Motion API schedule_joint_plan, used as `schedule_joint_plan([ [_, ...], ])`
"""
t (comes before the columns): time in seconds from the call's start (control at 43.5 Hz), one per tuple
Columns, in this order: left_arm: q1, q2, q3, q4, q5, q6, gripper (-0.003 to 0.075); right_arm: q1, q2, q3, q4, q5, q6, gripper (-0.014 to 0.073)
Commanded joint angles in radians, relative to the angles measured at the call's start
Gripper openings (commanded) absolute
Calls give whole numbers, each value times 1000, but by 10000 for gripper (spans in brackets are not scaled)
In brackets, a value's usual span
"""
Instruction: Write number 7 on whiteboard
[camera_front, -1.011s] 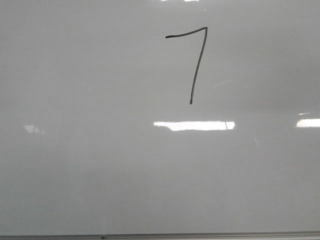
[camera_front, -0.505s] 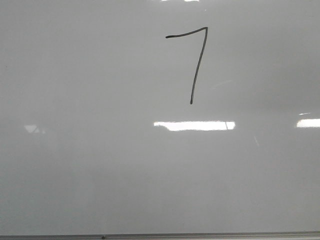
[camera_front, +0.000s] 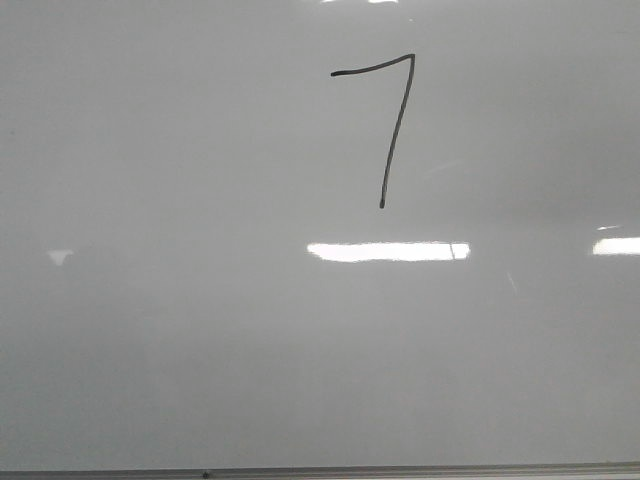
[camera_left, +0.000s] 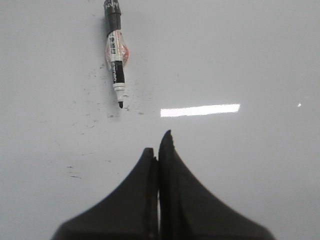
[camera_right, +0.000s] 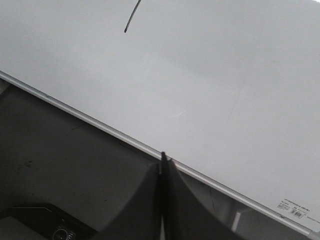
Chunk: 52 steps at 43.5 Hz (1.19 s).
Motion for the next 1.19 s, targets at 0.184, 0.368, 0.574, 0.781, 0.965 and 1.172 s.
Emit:
schedule_joint_plan([
  [0.184,56,-16,13,-10,-175,0,-20,-7,6,-23,-13,-59,0,-118],
  [0.368,81,-16,13,-10,-175,0,-20,-7,6,-23,-13,-59,0,-118],
  [0.574,81,-14,13,-10,-175,0,-20,-7,6,-23,-13,-59,0,-118],
  [0.781,81,-14,13,-10,-175,0,-20,-7,6,-23,-13,-59,0,-118],
  [0.965,81,-14,13,-10,-175,0,-20,-7,6,-23,-13,-59,0,-118],
  [1.172,81,-14,13,-10,-175,0,-20,-7,6,-23,-13,-59,0,-118],
])
